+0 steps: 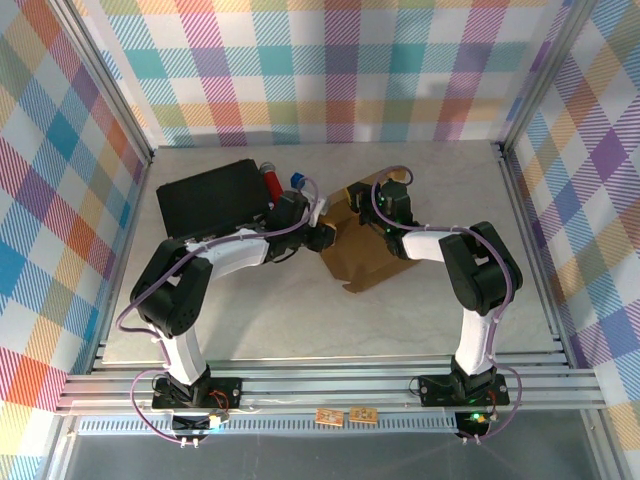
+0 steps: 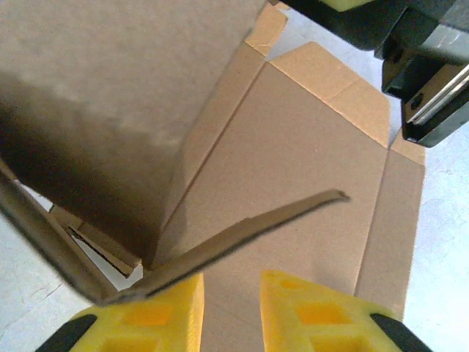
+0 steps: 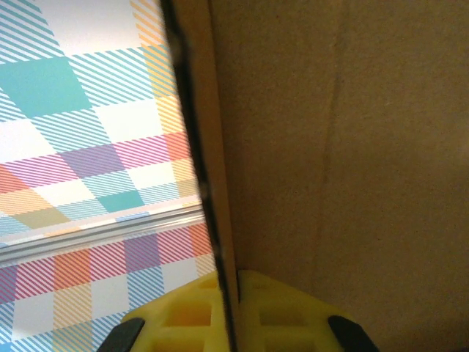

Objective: Fold the paper box

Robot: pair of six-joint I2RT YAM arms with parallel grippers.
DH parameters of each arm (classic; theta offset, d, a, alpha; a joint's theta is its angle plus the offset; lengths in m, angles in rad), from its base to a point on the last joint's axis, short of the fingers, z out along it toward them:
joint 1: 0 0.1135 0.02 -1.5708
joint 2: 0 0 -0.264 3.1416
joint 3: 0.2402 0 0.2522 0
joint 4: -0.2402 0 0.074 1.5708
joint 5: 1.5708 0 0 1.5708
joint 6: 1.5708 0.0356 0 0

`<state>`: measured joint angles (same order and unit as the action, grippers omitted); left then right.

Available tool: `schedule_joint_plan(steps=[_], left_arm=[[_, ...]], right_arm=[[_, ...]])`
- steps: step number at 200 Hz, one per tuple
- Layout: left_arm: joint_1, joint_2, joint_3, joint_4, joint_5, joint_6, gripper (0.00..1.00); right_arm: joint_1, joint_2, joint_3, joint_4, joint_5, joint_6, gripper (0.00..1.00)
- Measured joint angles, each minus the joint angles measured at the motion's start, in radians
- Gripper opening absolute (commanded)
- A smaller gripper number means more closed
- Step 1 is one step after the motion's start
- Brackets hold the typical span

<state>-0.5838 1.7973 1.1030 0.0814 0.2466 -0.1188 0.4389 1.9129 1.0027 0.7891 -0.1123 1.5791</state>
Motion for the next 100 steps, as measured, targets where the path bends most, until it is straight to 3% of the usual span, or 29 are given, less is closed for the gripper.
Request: schedule_joint_plan(steps=[100], left_arm=[[-0.027,0.052,0.007,0.069,-0.227,-0.037,0.21]], right_arm=[[-0.002,0.005,-0.049,0.111,0.035,0.007,0.00]])
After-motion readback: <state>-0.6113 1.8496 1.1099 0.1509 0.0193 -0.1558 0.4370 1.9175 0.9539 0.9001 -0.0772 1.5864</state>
